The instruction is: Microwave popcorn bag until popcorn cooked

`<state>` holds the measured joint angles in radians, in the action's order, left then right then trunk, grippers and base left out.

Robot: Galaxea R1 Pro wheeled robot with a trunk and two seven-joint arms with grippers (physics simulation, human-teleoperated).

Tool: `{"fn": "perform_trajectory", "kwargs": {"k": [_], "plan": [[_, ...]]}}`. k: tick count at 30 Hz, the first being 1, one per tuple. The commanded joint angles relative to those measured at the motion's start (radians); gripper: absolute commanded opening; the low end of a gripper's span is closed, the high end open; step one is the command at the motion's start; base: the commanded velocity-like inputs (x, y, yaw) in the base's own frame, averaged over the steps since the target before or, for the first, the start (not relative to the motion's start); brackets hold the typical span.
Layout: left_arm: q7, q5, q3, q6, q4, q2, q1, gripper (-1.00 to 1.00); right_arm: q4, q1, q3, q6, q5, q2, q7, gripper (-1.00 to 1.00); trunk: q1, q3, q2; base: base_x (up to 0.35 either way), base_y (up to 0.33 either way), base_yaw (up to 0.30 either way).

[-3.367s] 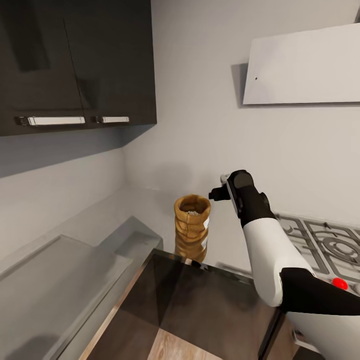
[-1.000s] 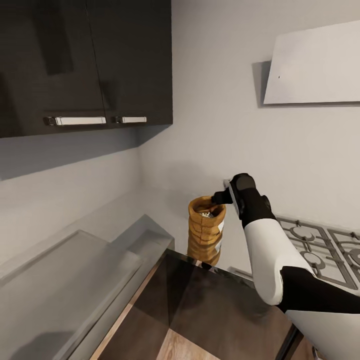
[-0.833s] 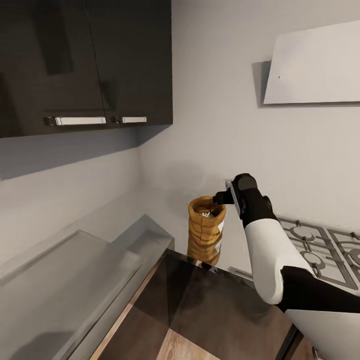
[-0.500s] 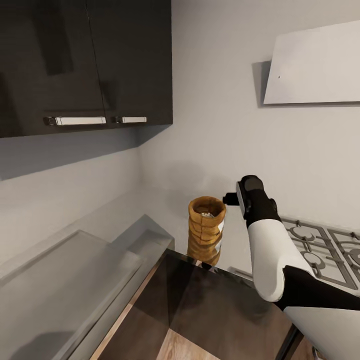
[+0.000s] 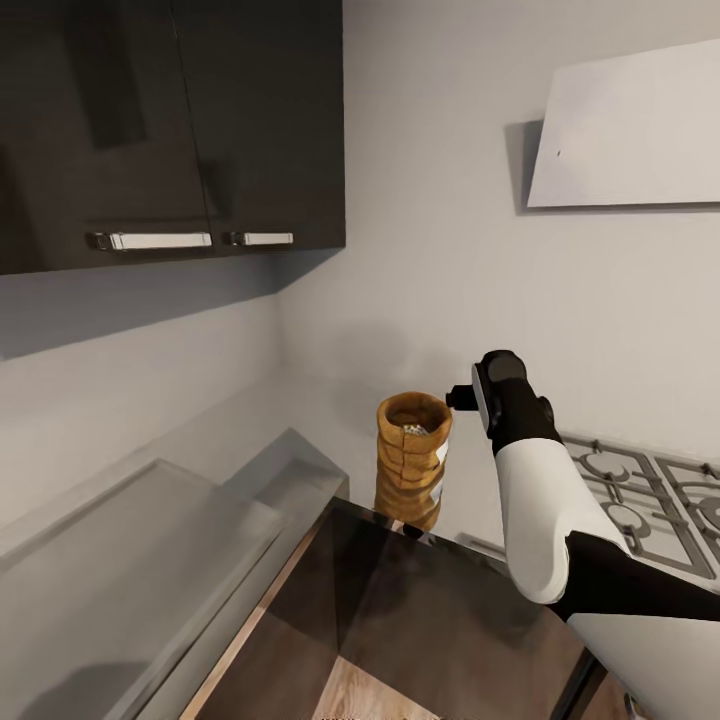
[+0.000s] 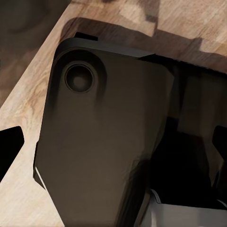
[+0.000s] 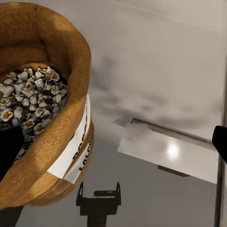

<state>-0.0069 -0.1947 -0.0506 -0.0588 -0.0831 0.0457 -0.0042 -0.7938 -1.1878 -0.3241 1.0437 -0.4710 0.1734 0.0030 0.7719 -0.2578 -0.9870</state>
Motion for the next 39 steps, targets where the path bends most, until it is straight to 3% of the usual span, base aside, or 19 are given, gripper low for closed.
{"fn": "perform_trajectory", "kwargs": {"k": [1,9,10,13,17,39], "plan": [[-0.001,-0.003,-0.005,-0.003,0.000,0.000,0.000,1.00,-0.001,-0.001,-0.004,0.002,-0.001,0.001,0.000,1.00,0.000,-0.003,-0.001,0.000,0.000,0.000],[-0.001,-0.003,-0.005,-0.003,0.000,0.000,0.000,1.00,-0.071,-0.001,-0.001,-0.005,0.000,0.001,0.000,1.00,0.000,-0.015,-0.001,0.000,0.000,0.000],[-0.001,-0.003,-0.005,-0.003,0.000,0.000,0.000,1.00,-0.091,-0.001,-0.001,-0.007,0.009,0.001,0.004,1.00,0.000,-0.017,-0.001,0.000,0.000,0.000],[-0.001,-0.003,-0.005,-0.003,0.000,0.000,0.000,1.00,-0.118,-0.001,0.002,-0.043,0.094,0.001,0.010,1.00,0.000,-0.022,-0.001,0.000,0.000,0.000],[-0.001,-0.003,-0.005,-0.003,0.000,0.000,0.000,1.00,-0.122,-0.001,0.003,-0.070,0.129,0.001,0.009,1.00,0.000,-0.028,-0.001,0.000,0.000,0.000],[-0.001,-0.003,-0.005,-0.003,0.000,0.000,0.000,1.00,-0.111,-0.001,0.005,-0.110,0.127,0.001,-0.024,1.00,0.000,-0.064,-0.001,0.000,0.000,0.000]]}}
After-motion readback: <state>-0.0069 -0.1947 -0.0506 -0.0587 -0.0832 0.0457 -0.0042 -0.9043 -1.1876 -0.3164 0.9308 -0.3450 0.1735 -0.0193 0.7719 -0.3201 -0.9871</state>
